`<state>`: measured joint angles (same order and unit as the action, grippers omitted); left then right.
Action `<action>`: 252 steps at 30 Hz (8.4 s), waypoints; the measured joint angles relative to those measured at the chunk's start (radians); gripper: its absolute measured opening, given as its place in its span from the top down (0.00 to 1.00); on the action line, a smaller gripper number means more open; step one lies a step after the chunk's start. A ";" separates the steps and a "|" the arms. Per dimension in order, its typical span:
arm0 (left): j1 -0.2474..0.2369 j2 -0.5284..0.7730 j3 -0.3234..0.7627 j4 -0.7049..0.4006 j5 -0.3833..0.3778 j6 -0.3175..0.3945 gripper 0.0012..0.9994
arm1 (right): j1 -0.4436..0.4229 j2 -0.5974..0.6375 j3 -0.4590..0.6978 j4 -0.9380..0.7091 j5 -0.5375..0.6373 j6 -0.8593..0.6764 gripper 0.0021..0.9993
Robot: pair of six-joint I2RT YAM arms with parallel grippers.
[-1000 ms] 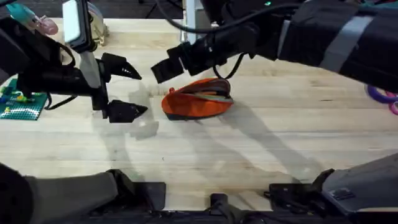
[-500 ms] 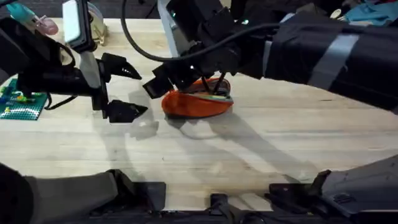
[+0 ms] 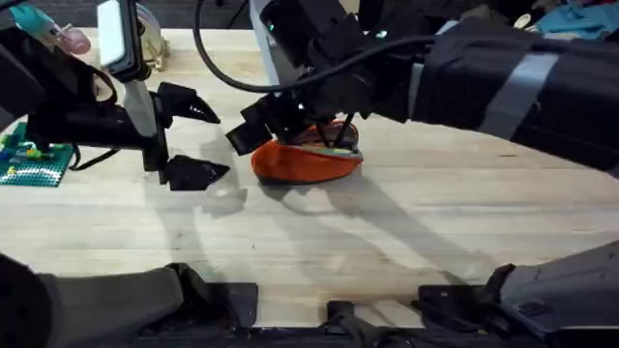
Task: Unzip the bag, pick up the pens from the table one at a time and place them inside, then zip the bag closed.
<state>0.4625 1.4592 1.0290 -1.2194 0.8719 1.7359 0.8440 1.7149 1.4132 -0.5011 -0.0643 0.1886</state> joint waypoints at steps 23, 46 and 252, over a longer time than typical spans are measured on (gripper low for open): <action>0.000 0.000 0.000 0.000 0.000 0.000 0.01 | 0.000 0.140 0.001 0.049 0.001 0.162 0.13; 0.000 0.000 0.000 0.000 0.000 0.000 0.00 | 0.000 0.140 0.001 0.052 0.001 0.180 0.97; -0.235 0.342 -0.009 0.274 0.276 -0.114 0.96 | -0.121 0.022 0.010 -0.135 -0.064 -0.301 0.48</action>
<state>0.2279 1.8008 1.0203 -0.9455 1.1481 1.6218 0.7235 1.7364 1.4227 -0.6357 -0.1280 -0.1123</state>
